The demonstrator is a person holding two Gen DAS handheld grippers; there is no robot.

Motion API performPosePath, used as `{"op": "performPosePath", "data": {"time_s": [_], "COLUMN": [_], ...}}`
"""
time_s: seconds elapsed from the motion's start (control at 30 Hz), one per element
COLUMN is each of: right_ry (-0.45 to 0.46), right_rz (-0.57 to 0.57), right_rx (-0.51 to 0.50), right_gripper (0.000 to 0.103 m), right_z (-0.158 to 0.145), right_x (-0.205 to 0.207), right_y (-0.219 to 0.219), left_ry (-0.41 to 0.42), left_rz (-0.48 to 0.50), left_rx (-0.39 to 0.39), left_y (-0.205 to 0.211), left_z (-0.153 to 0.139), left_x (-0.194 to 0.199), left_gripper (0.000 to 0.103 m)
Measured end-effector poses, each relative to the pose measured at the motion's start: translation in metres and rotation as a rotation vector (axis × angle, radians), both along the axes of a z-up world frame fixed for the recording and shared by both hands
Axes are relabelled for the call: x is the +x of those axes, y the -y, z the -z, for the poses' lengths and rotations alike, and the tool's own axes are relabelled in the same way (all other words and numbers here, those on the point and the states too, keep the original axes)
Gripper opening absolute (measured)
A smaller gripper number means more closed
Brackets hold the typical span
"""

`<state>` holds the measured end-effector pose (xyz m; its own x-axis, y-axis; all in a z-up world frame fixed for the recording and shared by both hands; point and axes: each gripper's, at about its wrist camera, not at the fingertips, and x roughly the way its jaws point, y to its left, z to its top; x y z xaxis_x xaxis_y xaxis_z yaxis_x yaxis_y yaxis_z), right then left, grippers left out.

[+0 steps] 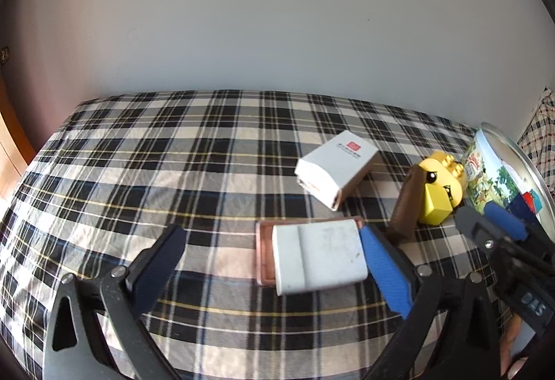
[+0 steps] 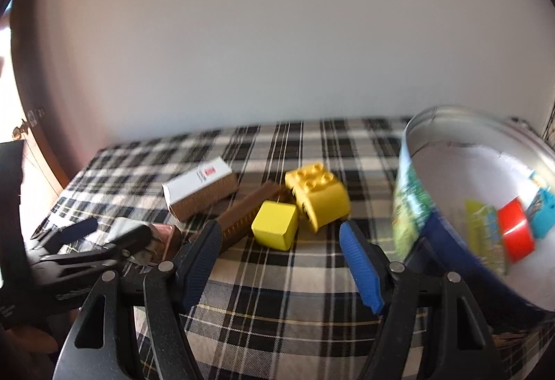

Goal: Organize rigid objects
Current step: 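Grasp the white charger plug with the left tool while the right tool grasps the yellow face block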

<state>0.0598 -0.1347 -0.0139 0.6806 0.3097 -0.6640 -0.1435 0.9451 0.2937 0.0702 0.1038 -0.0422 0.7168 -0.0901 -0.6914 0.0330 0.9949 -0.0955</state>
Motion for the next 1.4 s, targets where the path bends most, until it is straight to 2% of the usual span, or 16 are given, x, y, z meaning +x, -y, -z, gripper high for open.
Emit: {"op": "performPosePath", "data": {"time_s": [0.03,0.17,0.23,0.37,0.53,0.6,0.63,0.67,0.73,0.83,0.87,0.9,1.03,1.17,1.33,1.4], "right_ry": [-0.028,-0.122,-0.160,-0.170,-0.182,-0.182,-0.182,-0.186,-0.182,-0.159,-0.150,-0.146,-0.147,-0.172,-0.147,-0.156], "right_rz": [0.000,0.007,0.012,0.021,0.016,0.000,-0.005,-0.015,-0.026,-0.049,-0.070,-0.094,-0.130,-0.120,-0.103,-0.128], "right_rx": [0.006,0.022,0.051,0.049,0.009,0.001,-0.004,0.001,0.020,0.051,0.064,0.074,0.127,0.170,0.122,0.171], "right_gripper": [0.065,0.061,0.053,0.053,0.054,0.049,0.043,0.039,0.037,0.034,0.026,0.004,0.003,0.003,0.004,0.004], "right_z": [0.004,0.020,0.027,0.029,0.030,0.030,0.030,0.031,0.030,0.027,0.026,0.025,0.025,0.030,0.026,0.026], "right_x": [0.005,0.021,0.029,0.042,0.053,0.054,0.053,0.052,0.048,0.037,0.032,0.028,0.023,0.026,0.027,0.027], "right_y": [-0.001,-0.003,-0.001,-0.008,-0.019,-0.021,-0.020,-0.018,-0.013,-0.002,0.000,0.002,0.006,0.012,0.014,0.018], "left_ry": [-0.001,-0.004,0.002,0.009,-0.006,-0.014,-0.016,-0.021,-0.034,-0.038,-0.037,-0.037,-0.041,-0.061,-0.074,-0.078], "left_rz": [0.000,0.022,0.035,0.061,0.063,0.064,0.075,0.099,0.145,0.161,0.161,0.159,0.160,0.089,0.072,0.075], "left_rx": [-0.004,-0.023,-0.013,0.020,-0.019,-0.029,-0.028,-0.028,-0.040,-0.051,-0.049,-0.047,-0.037,-0.041,-0.051,-0.040], "left_y": [-0.002,-0.006,-0.004,0.004,0.002,0.000,0.000,0.001,0.002,0.000,-0.001,-0.002,-0.005,-0.014,-0.019,-0.022], "left_z": [0.000,0.001,0.000,-0.001,0.000,0.001,0.001,0.000,-0.002,-0.005,-0.005,-0.005,-0.006,-0.003,0.000,-0.001], "left_x": [0.000,0.000,-0.001,-0.004,-0.002,-0.002,-0.003,-0.004,-0.007,-0.011,-0.011,-0.011,-0.011,-0.008,-0.005,-0.004], "left_gripper": [0.101,0.097,0.094,0.093,0.096,0.095,0.091,0.081,0.067,0.052,0.051,0.051,0.055,0.083,0.092,0.092]}}
